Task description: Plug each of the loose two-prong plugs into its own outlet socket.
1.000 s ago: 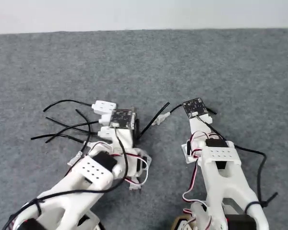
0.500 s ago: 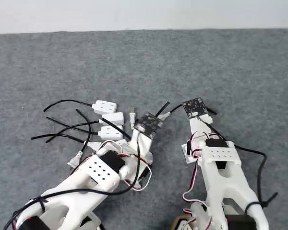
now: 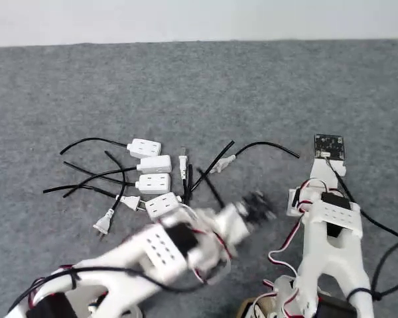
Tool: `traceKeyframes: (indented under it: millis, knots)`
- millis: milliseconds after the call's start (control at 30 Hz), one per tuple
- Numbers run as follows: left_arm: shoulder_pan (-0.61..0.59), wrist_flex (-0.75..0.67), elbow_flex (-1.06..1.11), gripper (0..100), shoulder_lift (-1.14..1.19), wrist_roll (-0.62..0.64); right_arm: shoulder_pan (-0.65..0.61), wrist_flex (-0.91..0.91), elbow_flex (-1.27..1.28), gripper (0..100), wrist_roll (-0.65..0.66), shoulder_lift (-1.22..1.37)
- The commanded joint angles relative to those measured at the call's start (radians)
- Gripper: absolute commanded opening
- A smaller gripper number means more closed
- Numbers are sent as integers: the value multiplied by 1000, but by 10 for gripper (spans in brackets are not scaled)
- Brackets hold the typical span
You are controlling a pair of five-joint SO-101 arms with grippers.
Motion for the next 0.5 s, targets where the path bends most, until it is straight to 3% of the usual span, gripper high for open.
traceKeyframes:
  millis: [0,167,367,467]
  knots:
    - [150,75,-130,13,-6,46,18,-18,-57,15,-11,1]
    - [107,60,-133,26,14,-64,47,-15,-57,15,-11,1]
    - [-66,-38,-145,275,229,-86,42,-13,-57,16,-9,1]
    - [-137,-46,-200,301,313,-83,42,-13,-57,16,-9,1]
